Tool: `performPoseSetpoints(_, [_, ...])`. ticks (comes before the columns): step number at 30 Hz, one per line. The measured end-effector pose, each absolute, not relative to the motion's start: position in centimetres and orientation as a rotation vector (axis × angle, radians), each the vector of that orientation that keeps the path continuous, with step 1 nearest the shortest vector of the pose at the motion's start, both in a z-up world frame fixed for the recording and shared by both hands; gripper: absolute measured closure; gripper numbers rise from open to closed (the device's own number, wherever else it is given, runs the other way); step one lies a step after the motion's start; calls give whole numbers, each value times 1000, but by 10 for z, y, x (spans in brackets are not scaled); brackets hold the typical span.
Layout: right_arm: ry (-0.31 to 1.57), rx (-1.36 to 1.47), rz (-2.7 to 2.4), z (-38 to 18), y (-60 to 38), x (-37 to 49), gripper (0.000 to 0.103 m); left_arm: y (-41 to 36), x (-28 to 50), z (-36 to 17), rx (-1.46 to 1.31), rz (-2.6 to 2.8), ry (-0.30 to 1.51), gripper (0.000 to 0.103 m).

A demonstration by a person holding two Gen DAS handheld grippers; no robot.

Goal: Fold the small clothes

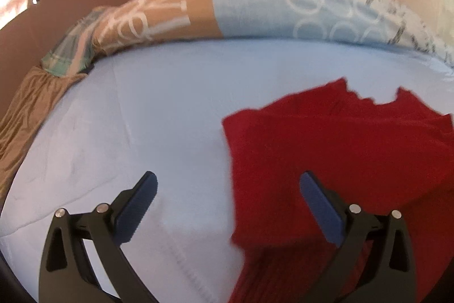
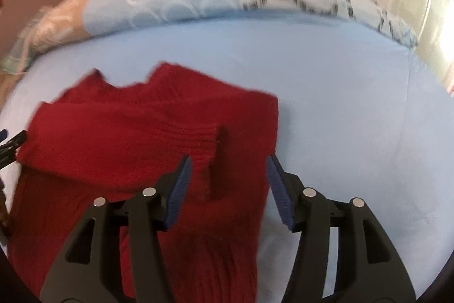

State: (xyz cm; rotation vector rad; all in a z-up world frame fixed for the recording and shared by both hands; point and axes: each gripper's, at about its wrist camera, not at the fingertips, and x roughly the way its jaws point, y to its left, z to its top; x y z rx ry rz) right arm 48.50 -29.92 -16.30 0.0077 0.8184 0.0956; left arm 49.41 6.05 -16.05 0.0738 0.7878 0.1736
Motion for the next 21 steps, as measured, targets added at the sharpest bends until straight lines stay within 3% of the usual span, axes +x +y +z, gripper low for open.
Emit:
performPoseSetpoints(8, [756,80,189,-125,-305,365,24,70,367,-117,12,125,707,2])
performPoseSetpoints(21, [838,84,147,-152,-288,212,24,57,199,-137,26,130,748,2])
